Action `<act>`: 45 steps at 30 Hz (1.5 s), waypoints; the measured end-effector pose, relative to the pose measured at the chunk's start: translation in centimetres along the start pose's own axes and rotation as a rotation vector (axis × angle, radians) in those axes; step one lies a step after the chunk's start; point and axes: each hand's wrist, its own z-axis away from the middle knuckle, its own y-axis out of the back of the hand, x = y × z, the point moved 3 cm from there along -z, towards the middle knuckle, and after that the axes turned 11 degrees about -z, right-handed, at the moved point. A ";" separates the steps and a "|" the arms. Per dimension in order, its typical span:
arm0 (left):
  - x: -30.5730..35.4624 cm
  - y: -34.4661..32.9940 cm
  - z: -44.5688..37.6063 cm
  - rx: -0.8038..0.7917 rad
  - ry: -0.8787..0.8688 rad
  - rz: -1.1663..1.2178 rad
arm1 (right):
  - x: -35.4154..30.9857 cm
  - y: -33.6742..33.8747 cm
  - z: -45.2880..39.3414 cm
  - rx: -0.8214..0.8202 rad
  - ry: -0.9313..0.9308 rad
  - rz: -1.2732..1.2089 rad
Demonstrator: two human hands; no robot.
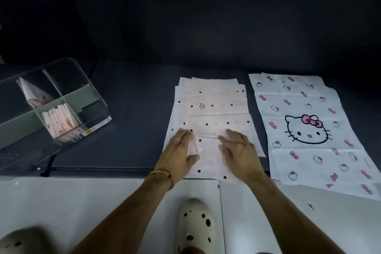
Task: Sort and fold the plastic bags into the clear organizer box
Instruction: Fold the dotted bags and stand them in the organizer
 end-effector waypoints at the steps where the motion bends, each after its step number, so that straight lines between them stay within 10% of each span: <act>1: 0.2 0.1 -0.3 0.005 0.016 0.013 | 0.0 0.3 -0.2 0.015 -0.017 -0.013; 9: -0.2 5.8 1.1 0.286 -0.313 -0.459 | -7.2 0.1 -0.8 -0.014 0.313 -0.127; 19: -11.1 9.7 8.1 0.157 0.363 0.129 | -13.2 -4.2 0.7 -0.462 0.167 -0.056; 28: -12.2 9.8 8.4 0.210 0.490 0.601 | -11.7 -4.5 -2.6 -0.186 -0.327 -0.590; 45: -14.4 8.4 6.3 0.204 0.786 0.102 | -11.0 -5.7 -6.3 -0.051 -0.346 -0.286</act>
